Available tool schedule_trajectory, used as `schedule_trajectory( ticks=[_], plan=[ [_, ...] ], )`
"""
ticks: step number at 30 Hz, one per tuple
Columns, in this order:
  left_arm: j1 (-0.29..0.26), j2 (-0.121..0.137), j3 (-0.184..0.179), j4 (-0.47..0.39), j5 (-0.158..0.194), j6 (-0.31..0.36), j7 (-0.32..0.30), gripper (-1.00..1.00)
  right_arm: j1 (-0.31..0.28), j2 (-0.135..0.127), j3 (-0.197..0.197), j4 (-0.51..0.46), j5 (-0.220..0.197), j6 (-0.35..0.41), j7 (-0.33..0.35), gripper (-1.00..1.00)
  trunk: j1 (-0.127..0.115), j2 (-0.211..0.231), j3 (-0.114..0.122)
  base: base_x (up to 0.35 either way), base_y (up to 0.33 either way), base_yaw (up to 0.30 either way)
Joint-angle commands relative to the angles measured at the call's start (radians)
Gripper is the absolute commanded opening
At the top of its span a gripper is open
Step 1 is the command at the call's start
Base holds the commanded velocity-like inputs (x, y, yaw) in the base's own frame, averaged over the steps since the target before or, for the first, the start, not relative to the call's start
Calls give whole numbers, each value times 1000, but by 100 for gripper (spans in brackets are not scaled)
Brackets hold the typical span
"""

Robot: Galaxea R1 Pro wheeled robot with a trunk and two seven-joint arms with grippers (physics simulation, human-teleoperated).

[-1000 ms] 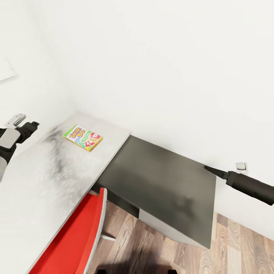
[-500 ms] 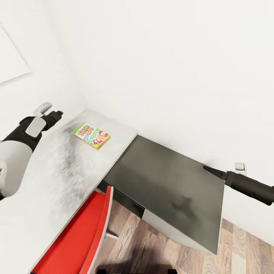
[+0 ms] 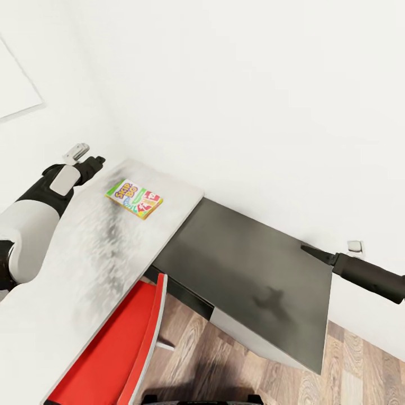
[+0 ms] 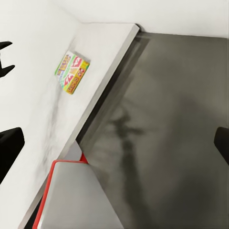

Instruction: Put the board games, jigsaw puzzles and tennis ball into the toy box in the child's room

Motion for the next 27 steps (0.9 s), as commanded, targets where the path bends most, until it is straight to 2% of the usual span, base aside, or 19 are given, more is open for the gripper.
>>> schedule_trajectory(
  ticks=[1,27],
  plan=[
    [0,0,-1,-1,7,5,6,100,-1,0,-1,0,4,3,6,100,0,-2,-3,0,0,0],
    [6,-4,-2,47,6,-15,6,100,1,0,-4,0,4,3,7,100,0,-2,-45,0,0,0]
  ],
)
